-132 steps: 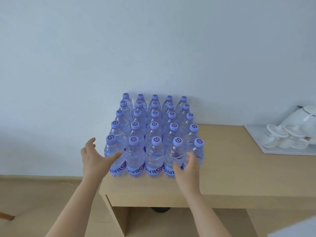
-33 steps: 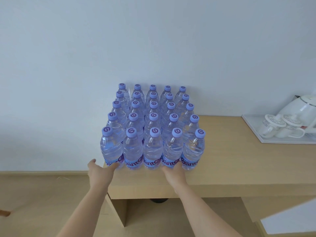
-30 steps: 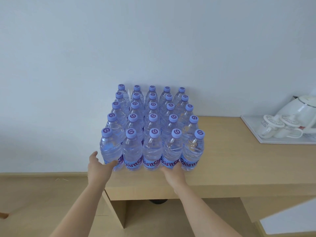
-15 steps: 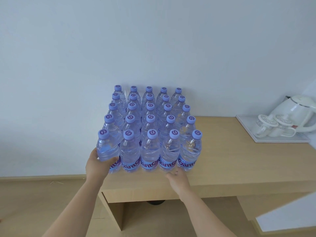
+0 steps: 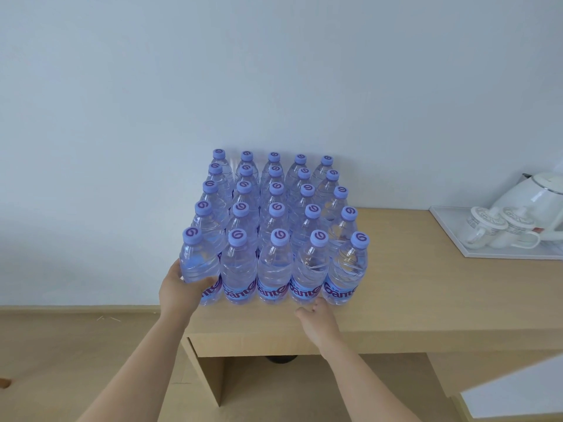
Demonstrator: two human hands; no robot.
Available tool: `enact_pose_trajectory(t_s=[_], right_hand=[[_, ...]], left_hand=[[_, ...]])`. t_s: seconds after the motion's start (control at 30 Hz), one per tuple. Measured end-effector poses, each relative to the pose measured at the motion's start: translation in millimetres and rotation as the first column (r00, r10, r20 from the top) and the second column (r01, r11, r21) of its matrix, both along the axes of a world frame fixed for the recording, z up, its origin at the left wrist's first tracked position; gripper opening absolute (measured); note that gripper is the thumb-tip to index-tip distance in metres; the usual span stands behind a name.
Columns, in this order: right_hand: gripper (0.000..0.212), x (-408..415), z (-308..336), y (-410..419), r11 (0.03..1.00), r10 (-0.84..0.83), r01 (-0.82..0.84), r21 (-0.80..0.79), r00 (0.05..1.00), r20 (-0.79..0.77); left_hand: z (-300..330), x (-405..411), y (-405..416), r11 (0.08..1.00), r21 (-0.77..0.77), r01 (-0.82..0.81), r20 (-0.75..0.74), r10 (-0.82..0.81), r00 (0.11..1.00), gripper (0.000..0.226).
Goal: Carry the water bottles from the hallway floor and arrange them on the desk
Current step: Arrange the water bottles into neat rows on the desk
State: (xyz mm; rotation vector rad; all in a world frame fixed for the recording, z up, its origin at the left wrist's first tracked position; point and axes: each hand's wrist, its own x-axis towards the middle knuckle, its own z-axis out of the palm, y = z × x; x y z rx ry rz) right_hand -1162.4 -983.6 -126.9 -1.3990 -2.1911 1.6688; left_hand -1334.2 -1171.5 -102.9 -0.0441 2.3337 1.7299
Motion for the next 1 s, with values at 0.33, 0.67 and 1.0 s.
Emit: enact_pose_trajectory(t_s=[0.33, 0.67, 1.0], right_hand=[[0.059, -2.7, -2.9, -1.7, 0.999, 0.019, -0.02, 0.035, 1.0, 0.019], [0.058, -0.3, -4.6, -2.9, 0.998, 0.049, -0.049, 0.029, 0.999, 0.002], [0.021, 11.5, -10.7, -33.3, 0.983, -0.024, 0.04, 0.177, 0.995, -0.094]], left_hand=[[0.8, -0.2, -1.0, 0.999, 0.036, -0.03, -0.003, 0.03, 1.0, 0.055], [0.5, -1.6, -3.2, 0.997, 0.081, 0.004, 0.022, -0.006, 1.0, 0.062], [-19.3, 8.0, -23.7, 0.962, 0.264, 0.065, 0.205, -0.122, 0.971, 0.049]])
